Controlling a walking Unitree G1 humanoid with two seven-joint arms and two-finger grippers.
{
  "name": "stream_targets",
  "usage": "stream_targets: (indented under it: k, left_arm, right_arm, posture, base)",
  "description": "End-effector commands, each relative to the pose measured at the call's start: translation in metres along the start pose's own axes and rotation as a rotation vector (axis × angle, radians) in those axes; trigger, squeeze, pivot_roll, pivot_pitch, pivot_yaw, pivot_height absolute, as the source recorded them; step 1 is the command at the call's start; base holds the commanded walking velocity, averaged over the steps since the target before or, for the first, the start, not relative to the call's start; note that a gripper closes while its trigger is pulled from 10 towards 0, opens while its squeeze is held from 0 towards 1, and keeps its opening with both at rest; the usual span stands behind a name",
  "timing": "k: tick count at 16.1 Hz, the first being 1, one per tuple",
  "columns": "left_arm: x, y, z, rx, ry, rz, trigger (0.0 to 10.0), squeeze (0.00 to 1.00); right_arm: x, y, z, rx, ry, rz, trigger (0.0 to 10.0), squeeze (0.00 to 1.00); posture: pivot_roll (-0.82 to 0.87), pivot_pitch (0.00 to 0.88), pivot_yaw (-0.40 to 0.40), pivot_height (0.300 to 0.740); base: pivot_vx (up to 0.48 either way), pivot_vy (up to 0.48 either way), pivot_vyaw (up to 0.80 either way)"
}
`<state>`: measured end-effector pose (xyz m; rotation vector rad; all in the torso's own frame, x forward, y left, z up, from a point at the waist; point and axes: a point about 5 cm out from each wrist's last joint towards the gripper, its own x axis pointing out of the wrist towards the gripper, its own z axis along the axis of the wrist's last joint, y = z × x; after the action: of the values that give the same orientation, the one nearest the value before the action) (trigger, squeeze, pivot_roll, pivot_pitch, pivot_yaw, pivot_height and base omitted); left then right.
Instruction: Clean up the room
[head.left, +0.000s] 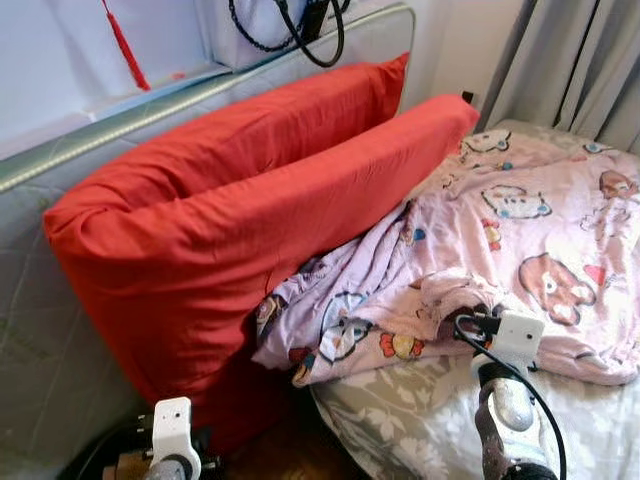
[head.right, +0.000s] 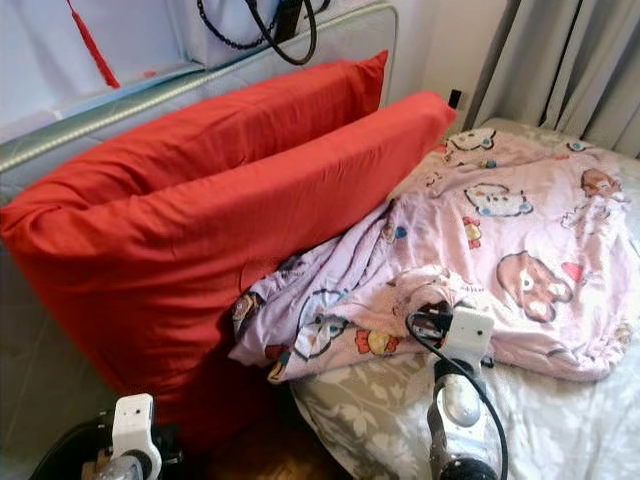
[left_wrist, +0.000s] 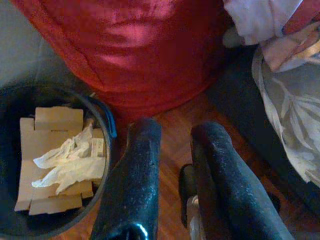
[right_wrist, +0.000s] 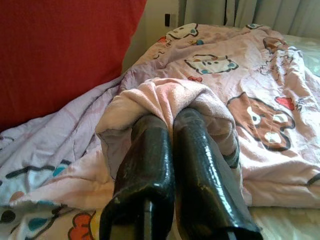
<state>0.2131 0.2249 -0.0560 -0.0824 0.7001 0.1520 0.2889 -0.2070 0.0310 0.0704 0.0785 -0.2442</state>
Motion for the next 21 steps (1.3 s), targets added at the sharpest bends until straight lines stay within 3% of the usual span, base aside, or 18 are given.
stream_targets:
  k: [1, 8, 12, 15, 21]
  left_arm:
    - [-0.002, 0.000, -0.006, 0.024, 0.021, -0.009, 10.0, 0.00]
    - [-0.003, 0.004, -0.007, 0.025, 0.029, 0.005, 10.0, 0.00]
    - [-0.003, 0.004, -0.010, 0.031, 0.041, 0.007, 10.0, 0.00]
    - [-0.003, 0.004, -0.009, 0.028, 0.038, 0.007, 10.0, 0.00]
    - [-0.002, 0.003, -0.008, 0.028, 0.036, 0.006, 10.0, 0.00]
  right_arm:
    - [0.000, 0.000, 0.002, -0.013, -0.016, 0.005, 10.0, 0.00]
    - [0.002, -0.003, 0.007, -0.025, -0.039, -0.039, 10.0, 0.00]
    - [0.003, -0.034, 0.013, -0.082, -0.064, -0.246, 10.0, 0.00]
    - [0.005, -0.045, 0.026, -0.107, -0.130, -0.307, 10.0, 0.00]
    - [0.010, -0.037, 0.038, -0.124, -0.183, -0.287, 10.0, 0.00]
  posture:
    - [0.08, 0.010, 0.016, 0.740]
    - [0.08, 0.017, 0.016, 0.740]
    - [0.08, 0.035, 0.019, 0.740]
    - [0.08, 0.045, 0.019, 0.740]
    - [0.08, 0.059, 0.017, 0.740]
  base:
    - [-0.247, 0.000, 0.00]
    - [-0.148, 0.000, 0.00]
    - [0.000, 0.000, 0.00]
    - [0.000, 0.000, 0.00]
    - [-0.134, 0.000, 0.00]
